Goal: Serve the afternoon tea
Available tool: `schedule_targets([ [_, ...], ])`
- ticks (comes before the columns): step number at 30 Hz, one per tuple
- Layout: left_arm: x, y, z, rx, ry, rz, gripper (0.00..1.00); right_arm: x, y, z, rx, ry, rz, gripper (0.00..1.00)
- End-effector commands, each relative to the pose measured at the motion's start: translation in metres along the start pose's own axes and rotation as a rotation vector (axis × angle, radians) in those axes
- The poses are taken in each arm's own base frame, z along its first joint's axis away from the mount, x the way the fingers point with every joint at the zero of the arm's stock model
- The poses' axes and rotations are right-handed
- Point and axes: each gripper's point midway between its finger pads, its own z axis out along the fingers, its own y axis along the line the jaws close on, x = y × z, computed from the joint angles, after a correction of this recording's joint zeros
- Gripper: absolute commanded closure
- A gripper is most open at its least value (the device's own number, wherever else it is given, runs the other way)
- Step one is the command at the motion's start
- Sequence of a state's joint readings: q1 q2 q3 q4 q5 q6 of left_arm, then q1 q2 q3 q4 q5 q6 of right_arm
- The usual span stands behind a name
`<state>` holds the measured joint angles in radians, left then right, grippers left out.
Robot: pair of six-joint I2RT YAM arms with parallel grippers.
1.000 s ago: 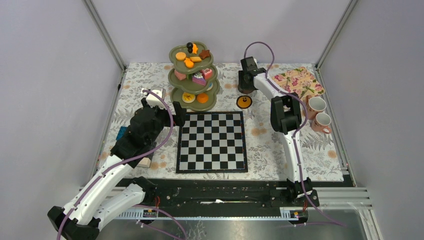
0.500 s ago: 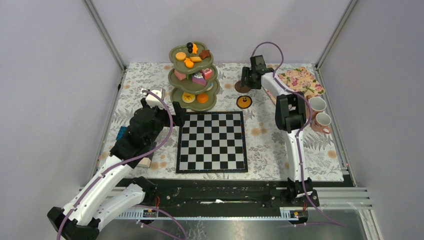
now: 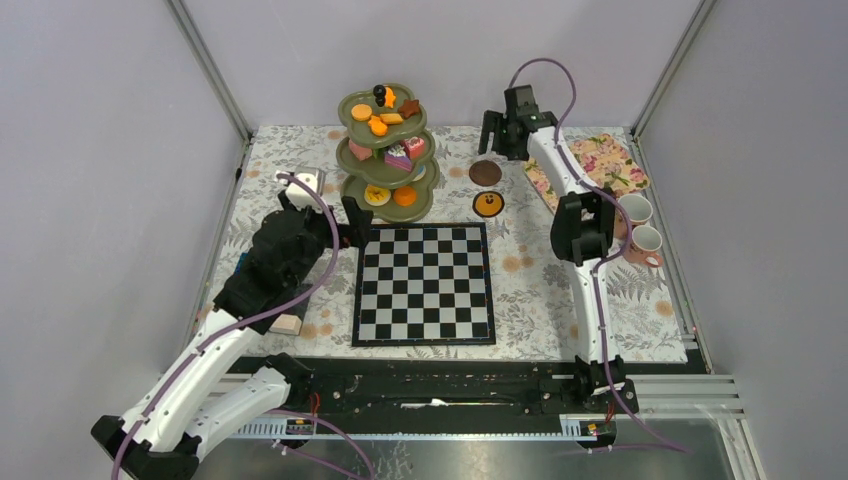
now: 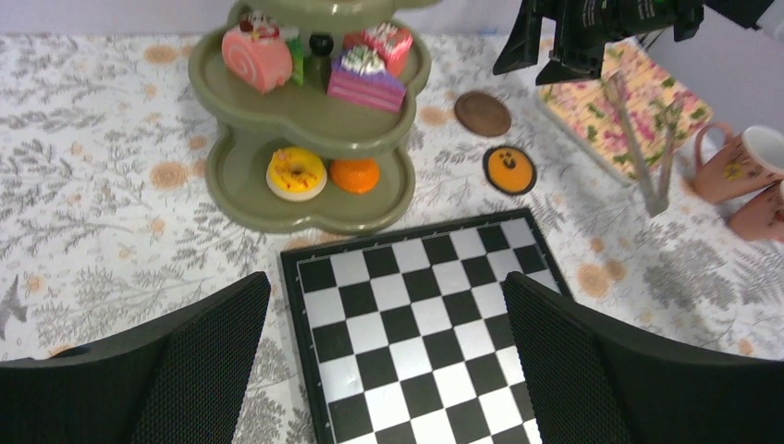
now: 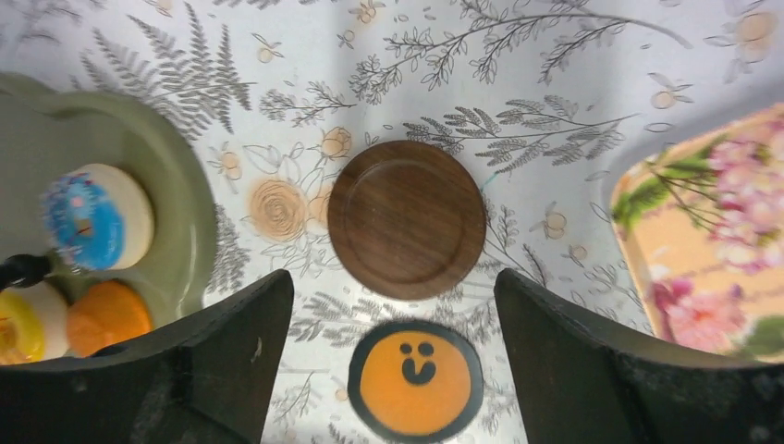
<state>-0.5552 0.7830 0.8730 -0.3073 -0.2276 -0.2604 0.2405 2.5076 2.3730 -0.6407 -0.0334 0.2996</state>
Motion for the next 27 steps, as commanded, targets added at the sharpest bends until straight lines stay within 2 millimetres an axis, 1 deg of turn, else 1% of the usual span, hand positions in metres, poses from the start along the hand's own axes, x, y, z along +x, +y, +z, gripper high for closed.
schedule_targets([
  [1, -0.052, -0.02, -0.014, 0.073, -0.111, -0.06, 0.01, -0.048, 0.013, -0.1, 0.018, -0.119, -0.002, 0.1],
  [3, -0.063, -0.026, -0.016, 0.098, -0.131, -0.077, 0.01, -0.053, 0.007, -0.133, 0.051, -0.156, -0.006, 0.07],
  [5, -0.073, -0.033, -0.017, 0.128, -0.148, -0.091, 0.01, -0.053, -0.001, -0.163, 0.088, -0.192, -0.012, 0.06],
  [7, -0.082, -0.04, -0.018, 0.159, -0.168, -0.099, 0.01, -0.05, -0.014, -0.19, 0.13, -0.236, -0.009, 0.07],
  [8, -0.087, -0.043, -0.018, 0.174, -0.178, -0.101, 0.01, -0.046, -0.021, -0.2, 0.152, -0.254, -0.004, 0.07],
  [9, -0.092, -0.046, -0.018, 0.186, -0.188, -0.101, 0.01, -0.033, -0.034, -0.205, 0.182, -0.251, 0.001, 0.07],
  [10, -0.096, -0.049, -0.018, 0.195, -0.195, -0.101, 0.01, -0.031, -0.044, -0.218, 0.197, -0.286, 0.018, 0.07],
  [12, -0.104, -0.055, -0.018, 0.22, -0.211, -0.101, 0.01, -0.017, -0.069, -0.235, 0.224, -0.327, 0.066, 0.07],
  [13, -0.109, -0.058, -0.018, 0.235, -0.219, -0.099, 0.01, -0.011, -0.083, -0.242, 0.238, -0.349, 0.096, 0.07],
  [14, -0.112, -0.061, -0.019, 0.251, -0.226, -0.099, 0.01, -0.004, -0.104, -0.25, 0.265, -0.371, 0.137, 0.07],
  [15, -0.114, -0.064, -0.019, 0.266, -0.23, -0.096, 0.01, 0.001, -0.12, -0.258, 0.285, -0.397, 0.172, 0.07],
  [17, -0.113, -0.068, -0.017, 0.285, -0.228, -0.086, 0.01, 0.015, -0.152, -0.269, 0.331, -0.42, 0.246, 0.09],
  [18, -0.111, -0.069, -0.017, 0.294, -0.223, -0.079, 0.01, 0.02, -0.169, -0.272, 0.357, -0.42, 0.288, 0.1],
  [20, -0.102, -0.068, -0.014, 0.293, -0.211, -0.065, 0.01, 0.031, -0.194, -0.273, 0.39, -0.393, 0.355, 0.11],
  [23, -0.088, -0.063, -0.01, 0.281, -0.205, -0.045, 0.01, 0.04, -0.216, -0.269, 0.433, -0.339, 0.383, 0.14],
  [25, -0.079, -0.057, -0.007, 0.26, -0.195, -0.034, 0.01, 0.042, -0.226, -0.266, 0.475, -0.304, 0.374, 0.16],
  [27, -0.07, -0.052, -0.004, 0.236, -0.179, -0.017, 0.01, 0.039, -0.234, -0.264, 0.516, -0.284, 0.372, 0.19],
])
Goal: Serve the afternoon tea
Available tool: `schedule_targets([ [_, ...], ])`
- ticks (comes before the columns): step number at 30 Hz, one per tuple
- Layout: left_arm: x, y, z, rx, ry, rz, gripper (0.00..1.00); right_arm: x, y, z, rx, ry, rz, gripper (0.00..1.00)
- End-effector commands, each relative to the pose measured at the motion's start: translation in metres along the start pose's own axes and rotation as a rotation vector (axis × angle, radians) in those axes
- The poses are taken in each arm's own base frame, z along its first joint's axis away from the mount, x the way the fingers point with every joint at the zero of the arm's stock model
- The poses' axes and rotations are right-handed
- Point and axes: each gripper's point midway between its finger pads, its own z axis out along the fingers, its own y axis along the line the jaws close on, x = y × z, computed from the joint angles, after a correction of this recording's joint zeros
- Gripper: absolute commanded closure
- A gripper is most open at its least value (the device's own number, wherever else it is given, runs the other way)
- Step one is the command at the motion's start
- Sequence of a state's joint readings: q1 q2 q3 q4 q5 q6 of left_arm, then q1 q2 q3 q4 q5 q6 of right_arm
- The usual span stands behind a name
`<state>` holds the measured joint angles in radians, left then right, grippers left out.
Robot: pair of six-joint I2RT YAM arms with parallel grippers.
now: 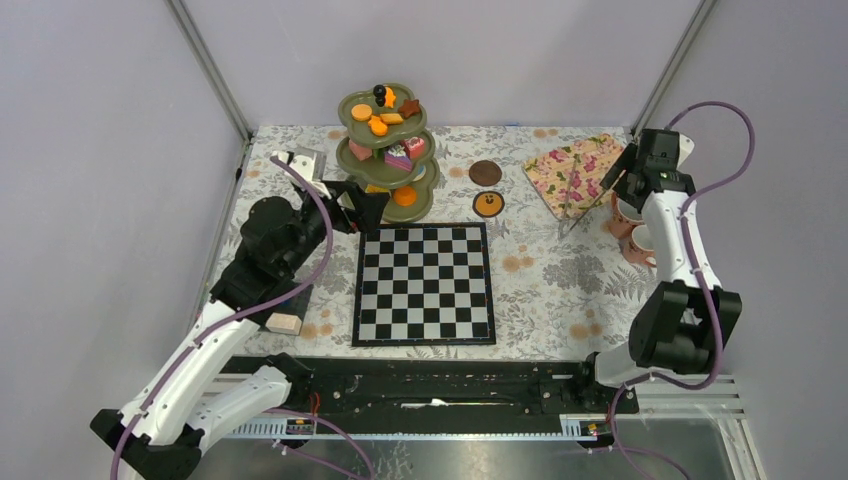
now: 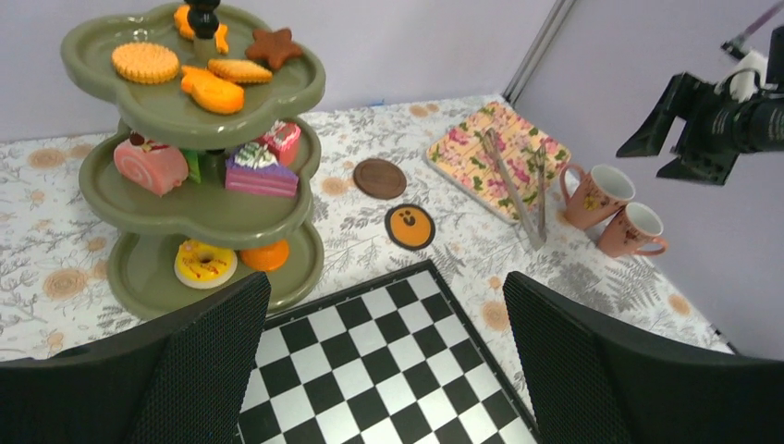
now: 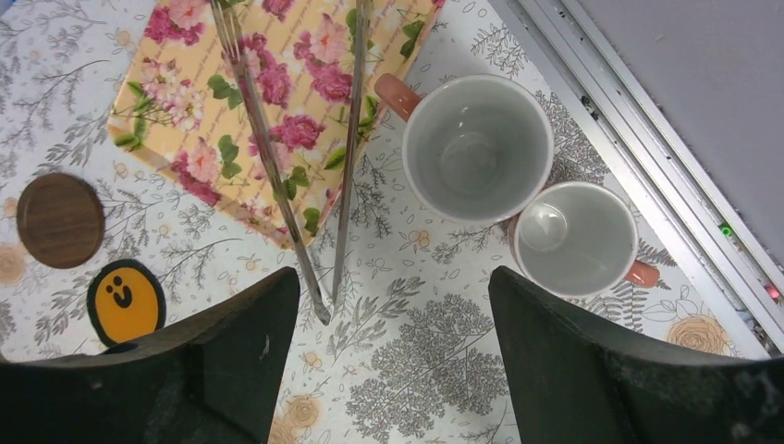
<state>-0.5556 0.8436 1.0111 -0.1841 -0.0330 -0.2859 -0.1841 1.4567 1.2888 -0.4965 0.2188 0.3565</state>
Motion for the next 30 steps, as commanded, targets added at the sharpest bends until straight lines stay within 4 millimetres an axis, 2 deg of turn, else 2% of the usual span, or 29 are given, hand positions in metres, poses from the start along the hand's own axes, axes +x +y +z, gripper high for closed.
schedule_targets([
  [1, 0.002, 0.005, 0.0, -0.012, -0.028, 0.045, 0.01, -0.017, -0.004, 0.009, 0.057, -0.011, -0.016, 0.19],
  [8, 0.016, 0.014, 0.002, -0.042, -0.004, 0.061, 0.01, -0.012, -0.012, 0.04, 0.116, 0.06, -0.07, 0.29],
  [16, 0.028, 0.016, 0.007, -0.043, 0.025, 0.064, 0.01, 0.01, -0.008, 0.076, 0.121, 0.152, -0.099, 0.38],
  [26, 0.032, 0.018, 0.012, -0.051, 0.04, 0.063, 0.01, 0.023, -0.015, 0.101, 0.163, 0.193, -0.157, 0.49],
  [30, 0.035, 0.017, 0.014, -0.049, 0.05, 0.063, 0.01, 0.027, -0.018, 0.11, 0.182, 0.207, -0.181, 0.57],
])
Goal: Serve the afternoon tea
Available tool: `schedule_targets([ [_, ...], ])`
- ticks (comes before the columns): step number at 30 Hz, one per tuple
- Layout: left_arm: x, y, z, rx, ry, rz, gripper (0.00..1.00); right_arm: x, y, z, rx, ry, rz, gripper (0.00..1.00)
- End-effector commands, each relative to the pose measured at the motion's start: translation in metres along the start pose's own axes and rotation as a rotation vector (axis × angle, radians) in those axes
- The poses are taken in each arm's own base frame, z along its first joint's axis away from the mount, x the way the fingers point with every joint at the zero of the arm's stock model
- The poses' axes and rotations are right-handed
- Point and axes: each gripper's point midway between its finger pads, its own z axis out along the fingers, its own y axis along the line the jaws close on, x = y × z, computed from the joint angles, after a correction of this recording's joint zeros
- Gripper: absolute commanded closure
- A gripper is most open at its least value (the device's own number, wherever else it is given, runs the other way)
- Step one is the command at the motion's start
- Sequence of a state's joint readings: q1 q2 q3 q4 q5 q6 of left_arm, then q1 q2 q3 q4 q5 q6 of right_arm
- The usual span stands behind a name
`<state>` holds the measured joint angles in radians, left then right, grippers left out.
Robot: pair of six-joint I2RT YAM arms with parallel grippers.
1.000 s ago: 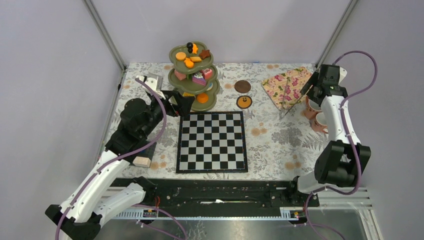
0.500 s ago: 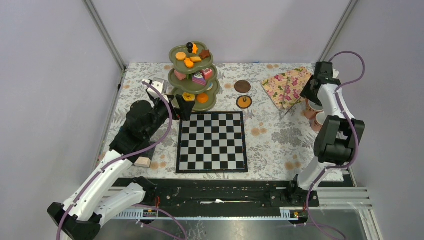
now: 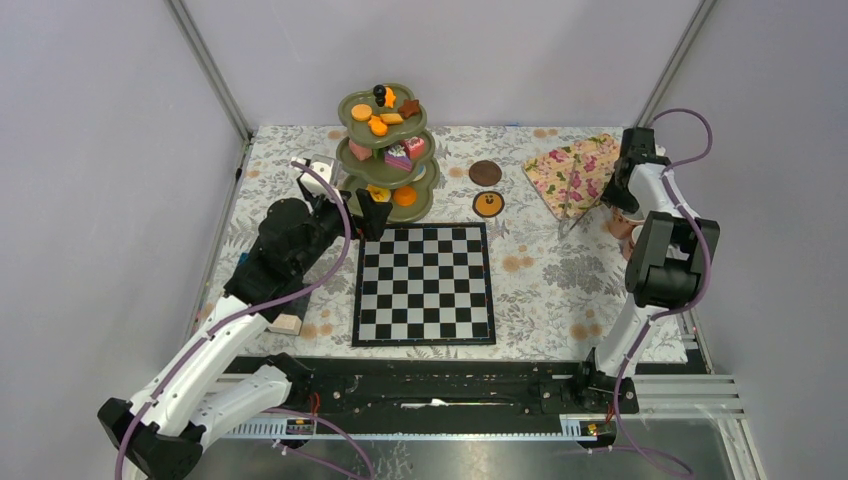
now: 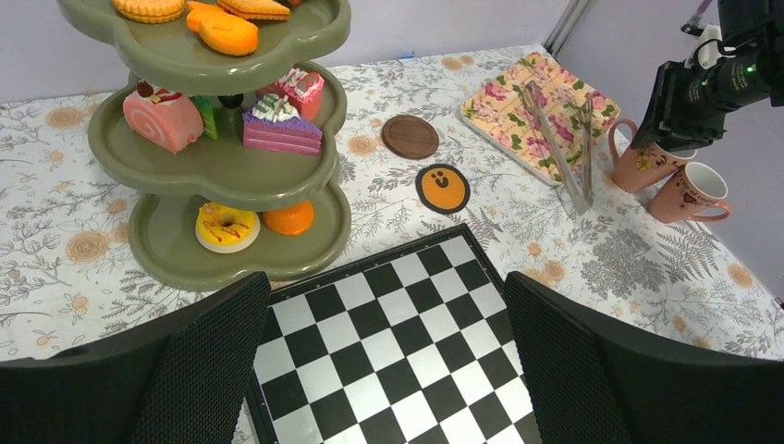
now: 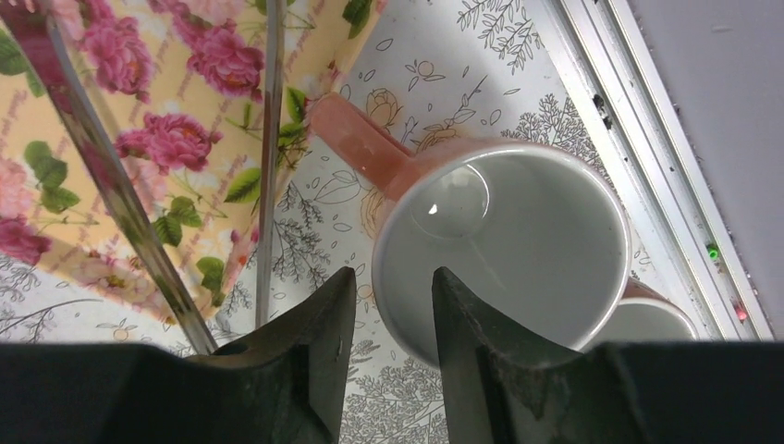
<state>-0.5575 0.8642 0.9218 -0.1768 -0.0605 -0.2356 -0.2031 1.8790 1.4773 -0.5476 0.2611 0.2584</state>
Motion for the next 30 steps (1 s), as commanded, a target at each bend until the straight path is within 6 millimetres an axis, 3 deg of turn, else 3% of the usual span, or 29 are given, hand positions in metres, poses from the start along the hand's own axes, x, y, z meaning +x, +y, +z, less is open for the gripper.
schedule_targets([
  [1, -0.008, -0.002, 0.005, 0.001, -0.038, 0.007, 0.01, -0.016, -0.005, 0.004, 0.038, -0.032, -0.026, 0.6],
  [9, -0.005, -0.004, 0.007, 0.006, -0.027, 0.006, 0.01, -0.022, -0.005, 0.006, 0.049, -0.043, -0.045, 0.8],
  [18, -0.008, -0.002, 0.004, -0.003, -0.038, 0.008, 0.01, -0.046, -0.004, -0.001, 0.053, -0.098, -0.057, 0.89],
  [25, -0.003, -0.004, 0.009, -0.001, -0.018, 0.01, 0.01, -0.07, 0.004, -0.028, -0.008, -0.158, -0.028, 0.94],
  [30, 0.001, -0.003, 0.012, -0.009, -0.005, 0.011, 0.01, -0.073, 0.017, -0.051, -0.114, -0.185, 0.003, 0.94],
])
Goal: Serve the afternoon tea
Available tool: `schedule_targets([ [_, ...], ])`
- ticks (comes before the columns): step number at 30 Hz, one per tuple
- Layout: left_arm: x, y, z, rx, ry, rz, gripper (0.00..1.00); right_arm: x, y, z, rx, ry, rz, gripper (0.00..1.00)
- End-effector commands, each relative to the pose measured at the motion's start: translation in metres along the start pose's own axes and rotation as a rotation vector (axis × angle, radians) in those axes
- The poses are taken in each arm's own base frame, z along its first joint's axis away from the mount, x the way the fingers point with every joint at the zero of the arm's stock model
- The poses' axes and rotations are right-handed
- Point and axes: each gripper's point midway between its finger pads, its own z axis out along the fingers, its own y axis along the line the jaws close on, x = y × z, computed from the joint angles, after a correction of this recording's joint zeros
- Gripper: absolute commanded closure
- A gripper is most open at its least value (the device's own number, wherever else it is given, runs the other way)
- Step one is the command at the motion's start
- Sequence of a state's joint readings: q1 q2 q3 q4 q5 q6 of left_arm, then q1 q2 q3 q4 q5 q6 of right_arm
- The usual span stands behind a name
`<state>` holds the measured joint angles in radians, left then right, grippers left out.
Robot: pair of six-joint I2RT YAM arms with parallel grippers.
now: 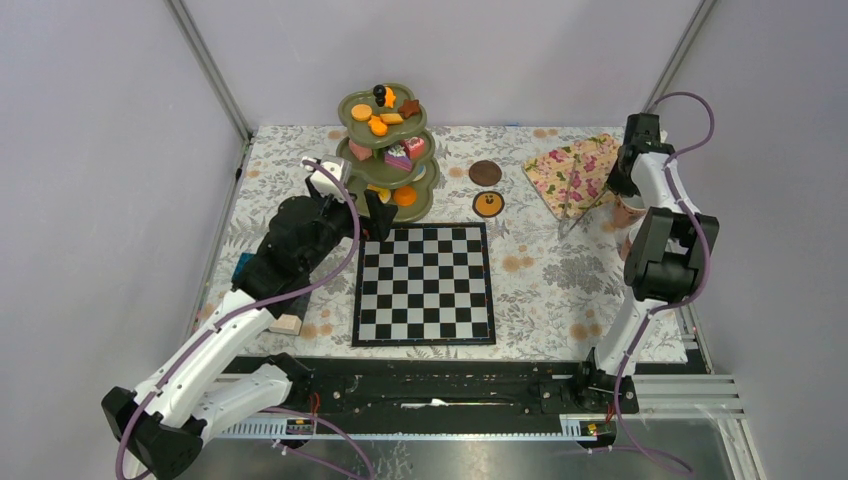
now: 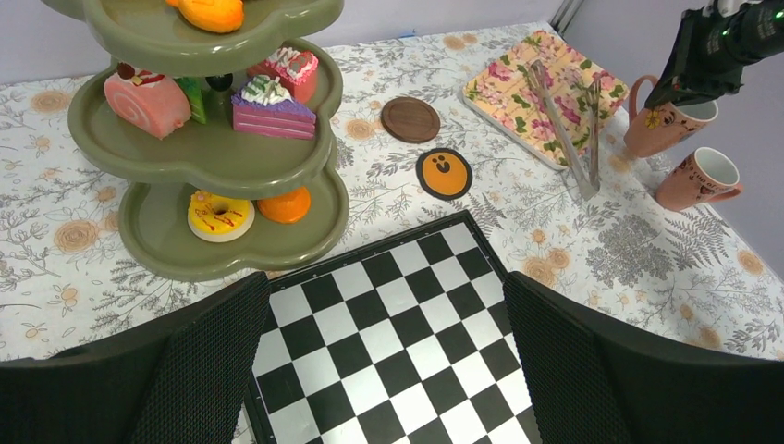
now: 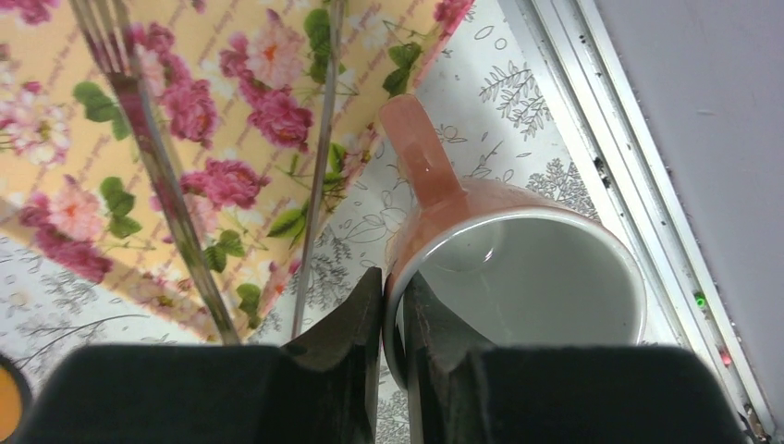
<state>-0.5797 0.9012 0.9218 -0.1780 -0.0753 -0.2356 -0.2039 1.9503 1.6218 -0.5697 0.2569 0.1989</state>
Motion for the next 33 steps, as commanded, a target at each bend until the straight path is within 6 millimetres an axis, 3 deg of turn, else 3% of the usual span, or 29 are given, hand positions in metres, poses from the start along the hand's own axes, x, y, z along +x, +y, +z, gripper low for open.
schedule_targets([
  [1, -0.011, 0.0, 0.003, -0.009, -0.043, 0.006, 0.01, -0.04, 0.01, -0.053, -0.114, -0.142, 0.056, 0.94],
  [9, -0.009, -0.002, 0.005, 0.0, -0.034, 0.001, 0.01, -0.046, 0.021, -0.1, -0.251, -0.214, 0.119, 0.94],
  [13, -0.01, -0.001, 0.003, -0.005, -0.043, 0.001, 0.01, -0.048, 0.045, -0.129, -0.413, -0.257, 0.169, 0.93],
  [19, -0.013, 0.0, 0.0, -0.011, -0.054, 0.002, 0.01, -0.046, 0.1, -0.158, -0.574, -0.27, 0.122, 0.93],
  [24, -0.016, 0.002, -0.004, -0.024, -0.066, 0.005, 0.01, -0.028, 0.169, -0.177, -0.623, -0.248, -0.049, 0.94],
  [30, -0.02, 0.004, -0.007, -0.035, -0.081, 0.01, 0.01, -0.009, 0.231, -0.174, -0.631, -0.209, -0.181, 0.93],
  [33, -0.021, 0.004, -0.007, -0.034, -0.083, 0.011, 0.01, -0.01, 0.258, -0.168, -0.604, -0.21, -0.233, 0.94],
])
